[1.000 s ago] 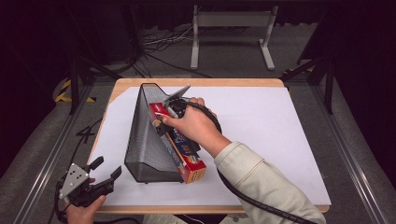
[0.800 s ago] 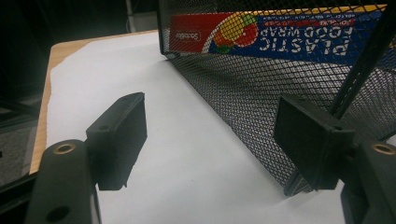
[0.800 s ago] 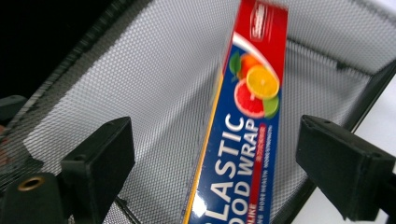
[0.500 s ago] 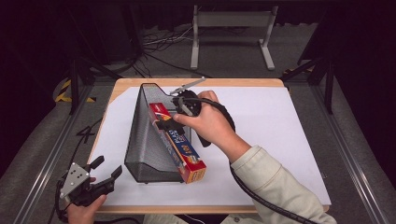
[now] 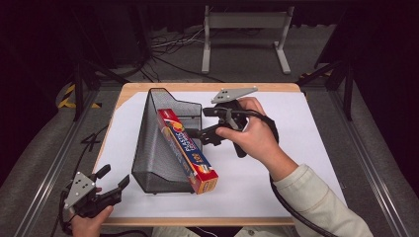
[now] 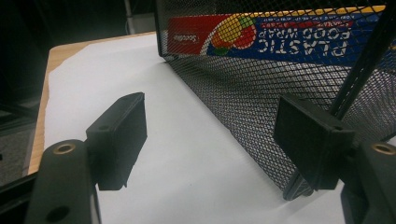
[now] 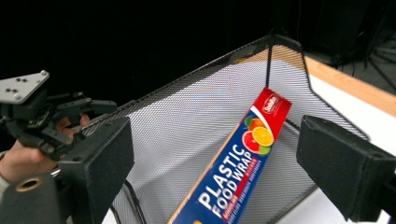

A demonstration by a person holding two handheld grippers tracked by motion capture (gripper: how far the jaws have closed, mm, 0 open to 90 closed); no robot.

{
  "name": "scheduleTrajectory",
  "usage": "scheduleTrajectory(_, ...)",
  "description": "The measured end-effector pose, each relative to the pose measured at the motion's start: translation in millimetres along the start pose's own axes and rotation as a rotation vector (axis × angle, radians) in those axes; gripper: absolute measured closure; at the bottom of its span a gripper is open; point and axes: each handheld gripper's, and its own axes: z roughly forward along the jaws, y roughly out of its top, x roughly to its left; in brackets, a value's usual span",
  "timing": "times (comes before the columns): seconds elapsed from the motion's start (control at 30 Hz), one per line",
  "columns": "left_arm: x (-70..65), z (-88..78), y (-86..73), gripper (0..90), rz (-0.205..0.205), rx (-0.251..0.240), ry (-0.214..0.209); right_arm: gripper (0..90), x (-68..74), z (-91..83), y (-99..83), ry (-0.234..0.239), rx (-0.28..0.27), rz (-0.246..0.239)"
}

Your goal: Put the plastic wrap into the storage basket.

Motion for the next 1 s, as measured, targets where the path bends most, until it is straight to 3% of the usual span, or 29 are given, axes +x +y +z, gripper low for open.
scheduleTrajectory(0.23, -0.2, -0.2, -0.1, 26.5, -0.001, 0.0, 0.001, 11.5, -11.8, -37.9, -13.4, -0.031, -0.011, -0.032)
scheduleTrajectory(0.6, -1.1, 0.2, 0.1, 26.4, 0.001, 0.002, 0.003, 11.5, -33.4, -96.3, -42.5, -0.11, -0.032, -0.033)
scheduleTrajectory(1.0, -0.9, -0.1, 0.0, 26.4, -0.007, 0.004, 0.007, 10.2, -61.3, -142.1, -78.8, -0.189, -0.039, -0.056)
